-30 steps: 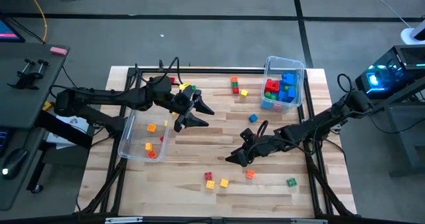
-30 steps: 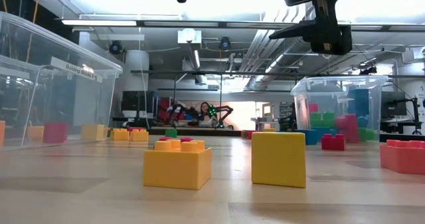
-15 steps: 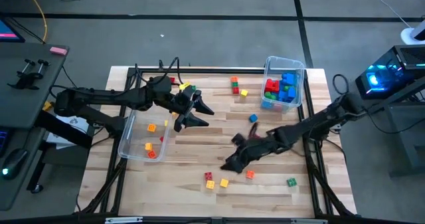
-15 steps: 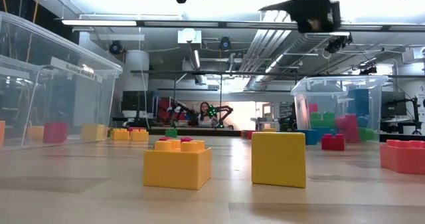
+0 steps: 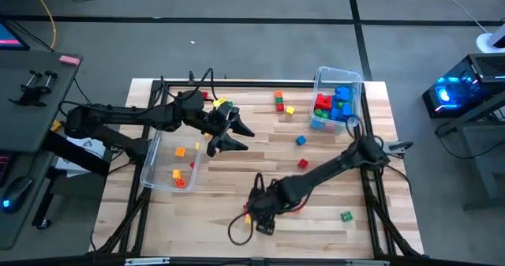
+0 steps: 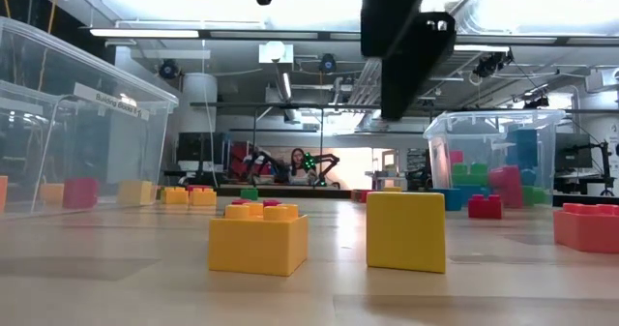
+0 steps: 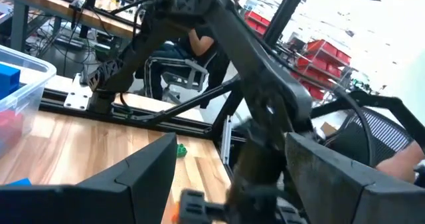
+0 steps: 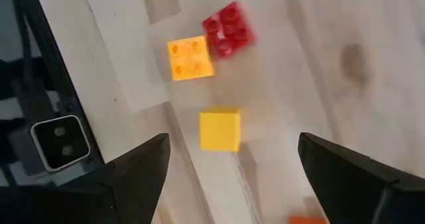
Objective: Sort blocks by size
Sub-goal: Put the small yellow block into the left transparent bin
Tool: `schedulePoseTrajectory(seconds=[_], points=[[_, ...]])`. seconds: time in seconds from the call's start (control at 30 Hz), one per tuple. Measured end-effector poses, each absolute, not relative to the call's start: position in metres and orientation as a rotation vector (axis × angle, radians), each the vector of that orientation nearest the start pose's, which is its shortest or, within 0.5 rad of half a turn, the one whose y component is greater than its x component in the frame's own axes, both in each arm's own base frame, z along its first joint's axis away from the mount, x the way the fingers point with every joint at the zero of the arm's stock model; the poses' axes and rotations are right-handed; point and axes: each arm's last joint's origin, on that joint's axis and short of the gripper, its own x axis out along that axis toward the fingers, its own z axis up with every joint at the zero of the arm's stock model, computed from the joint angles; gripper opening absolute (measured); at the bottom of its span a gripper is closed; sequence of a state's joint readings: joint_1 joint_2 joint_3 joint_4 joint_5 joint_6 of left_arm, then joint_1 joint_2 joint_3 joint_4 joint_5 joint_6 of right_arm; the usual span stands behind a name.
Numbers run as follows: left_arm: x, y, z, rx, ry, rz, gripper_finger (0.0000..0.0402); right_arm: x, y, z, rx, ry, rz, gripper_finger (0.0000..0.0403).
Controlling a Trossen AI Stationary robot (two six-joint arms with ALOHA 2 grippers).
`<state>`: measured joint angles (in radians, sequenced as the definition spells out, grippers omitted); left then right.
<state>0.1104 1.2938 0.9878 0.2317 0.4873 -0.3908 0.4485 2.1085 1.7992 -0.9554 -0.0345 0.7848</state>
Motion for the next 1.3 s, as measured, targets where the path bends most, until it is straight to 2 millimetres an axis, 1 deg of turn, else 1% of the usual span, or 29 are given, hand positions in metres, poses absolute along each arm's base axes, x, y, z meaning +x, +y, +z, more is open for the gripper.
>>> schedulePoseTrajectory(seconds=[0.1, 0.23, 0.3, 0.5, 0.67, 0.83, 1.0, 1.2, 1.3], points=[[0.292, 0.019, 0.334, -0.408, 0.144, -0.359, 0.0266, 0.399, 0.201, 0.209, 0.385, 1.333, -0.093, 0.0328], [0.292, 0.019, 0.334, -0.408, 0.144, -0.359, 0.0266, 0.399, 0.212, 0.188, 0.379, 1.401, -0.14, 0.0328], [0.292, 0.019, 0.334, -0.407, 0.144, -0.359, 0.0266, 0.399, 0.215, 0.182, 0.386, 1.414, -0.16, 0.0328], [0.292, 0.019, 0.334, -0.406, 0.144, -0.359, 0.0266, 0.395, 0.215, 0.181, 0.36, 1.403, -0.229, 0.0328], [0.292, 0.019, 0.334, -0.406, 0.143, -0.359, 0.0266, 0.396, 0.214, 0.18, 0.327, 1.388, -0.214, 0.0328], [0.292, 0.019, 0.334, -0.397, 0.141, -0.36, 0.0266, 0.395, 0.212, 0.164, 0.356, 1.407, -0.175, 0.0328], [0.292, 0.019, 0.334, -0.395, 0.141, -0.359, 0.0266, 0.391, 0.209, 0.148, 0.393, 1.405, -0.235, 0.0327], [0.292, 0.019, 0.334, -0.381, 0.138, -0.36, 0.0266, 0.392, 0.208, 0.146, 0.365, 1.372, -0.245, 0.0327], [0.292, 0.019, 0.334, -0.38, 0.137, -0.361, 0.0266, 0.394, 0.209, 0.146, 0.328, 1.348, -0.215, 0.0328]])
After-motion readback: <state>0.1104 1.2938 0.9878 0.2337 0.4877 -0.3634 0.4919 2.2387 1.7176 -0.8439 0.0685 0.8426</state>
